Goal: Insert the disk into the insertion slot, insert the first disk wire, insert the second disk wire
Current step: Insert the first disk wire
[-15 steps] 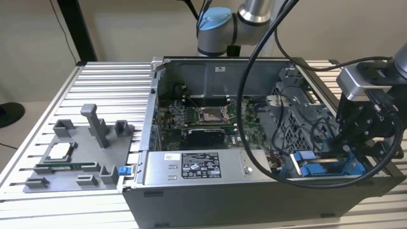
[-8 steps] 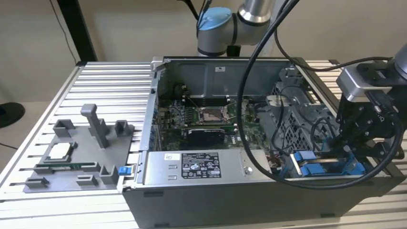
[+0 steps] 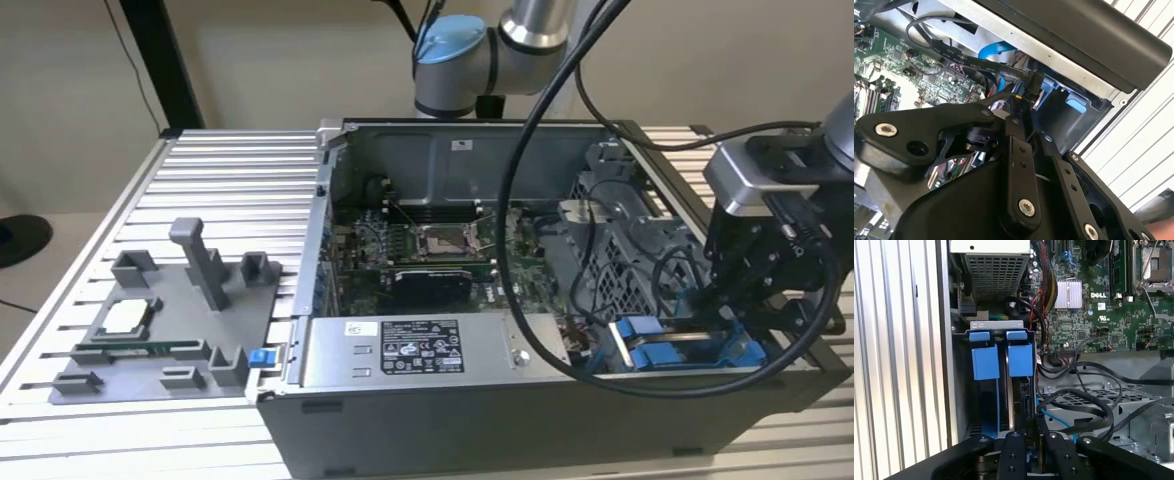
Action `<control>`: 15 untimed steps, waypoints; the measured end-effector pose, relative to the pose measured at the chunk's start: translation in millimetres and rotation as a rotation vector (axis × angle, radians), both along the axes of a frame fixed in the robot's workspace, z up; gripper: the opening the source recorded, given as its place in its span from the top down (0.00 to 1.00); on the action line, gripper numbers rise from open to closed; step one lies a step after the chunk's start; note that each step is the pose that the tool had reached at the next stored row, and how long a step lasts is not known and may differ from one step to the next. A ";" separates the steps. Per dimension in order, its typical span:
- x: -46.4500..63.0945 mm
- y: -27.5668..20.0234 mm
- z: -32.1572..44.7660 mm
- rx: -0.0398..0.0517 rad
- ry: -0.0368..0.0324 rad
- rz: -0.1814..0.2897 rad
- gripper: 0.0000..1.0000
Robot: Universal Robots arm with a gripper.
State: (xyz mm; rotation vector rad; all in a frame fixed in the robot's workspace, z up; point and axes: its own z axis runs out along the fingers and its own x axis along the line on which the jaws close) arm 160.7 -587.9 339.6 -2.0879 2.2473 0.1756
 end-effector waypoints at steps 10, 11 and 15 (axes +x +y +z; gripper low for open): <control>-0.5 3.3 -0.7 0.0000 -0.0079 0.000 1.00; -0.9 3.5 -1.0 0.0001 -0.0081 0.000 1.00; -1.3 3.9 -4.5 0.0006 -0.0081 0.002 1.00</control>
